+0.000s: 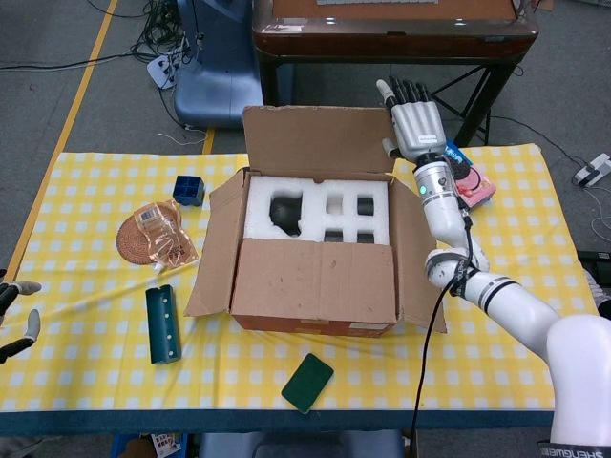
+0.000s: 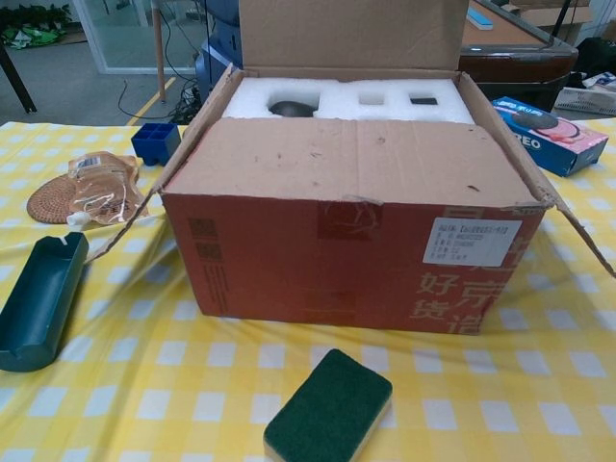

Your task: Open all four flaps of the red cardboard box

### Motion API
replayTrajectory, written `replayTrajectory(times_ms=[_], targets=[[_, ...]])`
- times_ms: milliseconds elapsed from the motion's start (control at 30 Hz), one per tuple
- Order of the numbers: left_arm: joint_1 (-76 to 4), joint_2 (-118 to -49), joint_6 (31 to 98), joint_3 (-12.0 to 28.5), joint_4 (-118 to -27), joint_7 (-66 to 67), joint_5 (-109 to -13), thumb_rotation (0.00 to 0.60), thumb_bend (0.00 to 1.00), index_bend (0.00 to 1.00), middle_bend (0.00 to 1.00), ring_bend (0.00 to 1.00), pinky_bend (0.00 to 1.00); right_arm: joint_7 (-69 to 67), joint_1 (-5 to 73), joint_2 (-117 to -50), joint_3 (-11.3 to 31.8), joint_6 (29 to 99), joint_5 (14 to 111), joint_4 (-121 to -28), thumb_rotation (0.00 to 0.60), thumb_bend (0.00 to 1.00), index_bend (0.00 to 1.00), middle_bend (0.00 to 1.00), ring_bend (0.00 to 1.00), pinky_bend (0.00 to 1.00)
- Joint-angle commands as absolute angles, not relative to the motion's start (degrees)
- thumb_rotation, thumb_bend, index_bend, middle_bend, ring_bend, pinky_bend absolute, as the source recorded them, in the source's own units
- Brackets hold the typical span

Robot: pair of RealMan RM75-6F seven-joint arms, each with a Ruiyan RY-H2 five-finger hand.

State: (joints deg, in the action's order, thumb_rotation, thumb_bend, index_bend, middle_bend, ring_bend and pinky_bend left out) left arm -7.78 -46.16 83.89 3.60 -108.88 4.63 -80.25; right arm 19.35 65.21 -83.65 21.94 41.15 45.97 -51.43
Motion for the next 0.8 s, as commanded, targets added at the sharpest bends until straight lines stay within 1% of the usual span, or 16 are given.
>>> replayTrajectory(times_ms=[33,167,367,467,600,700,800], targets=[[-7.9,-46.2,83.4,3.7,-108.6,4.4,-80.1,0.423,0.54,0.4,0.36,0.14,0.0,18.8,64.2,-81.5,22.0,42.6,47.3,-54.2,0.6,0.31,0.0,0.0,0.0,0.03],[-8.2,-46.3,82.9,3.9,-108.6,4.3,-80.2,0.421,0.54,0.4,0.36,0.14,0.0,18.9,62.7,-78.2,21.9,44.3,48.2,-58.8,0.6,0.31,0.0,0.0,0.0,0.03],[-8.5,-46.3,82.1,4.0,-108.7,4.4,-80.4,0.423,0.54,0.4,0.36,0.15,0.0,18.6,58.7,-71.5,20.9,46.7,49.8,-70.5,0.6,0.32,0.0,0.0,0.0,0.02],[-8.6,-46.4,81.9,4.1,-108.7,4.4,-80.5,0.421,0.54,0.4,0.36,0.15,0.0,17.6,56.1,-67.4,19.9,46.6,50.2,-78.2,0.6,0.36,0.0,0.01,0.0,0.02],[-8.8,-46.5,81.7,4.2,-108.8,4.4,-80.8,0.421,0.54,0.4,0.36,0.14,0.0,15.5,52.6,-61.9,18.2,46.3,52.0,-87.8,0.6,0.45,0.0,0.09,0.02,0.02],[-8.9,-46.6,81.8,4.2,-109.1,4.7,-81.2,0.424,0.54,0.4,0.36,0.15,0.0,12.5,50.0,-59.1,17.3,46.6,54.5,-93.1,0.6,0.52,0.01,0.16,0.08,0.05],[-9.0,-46.8,81.7,4.2,-109.3,5.0,-81.4,0.42,0.54,0.4,0.36,0.15,0.0,9.3,47.9,-56.9,16.3,46.2,57.6,-96.6,0.6,0.58,0.06,0.23,0.13,0.08]])
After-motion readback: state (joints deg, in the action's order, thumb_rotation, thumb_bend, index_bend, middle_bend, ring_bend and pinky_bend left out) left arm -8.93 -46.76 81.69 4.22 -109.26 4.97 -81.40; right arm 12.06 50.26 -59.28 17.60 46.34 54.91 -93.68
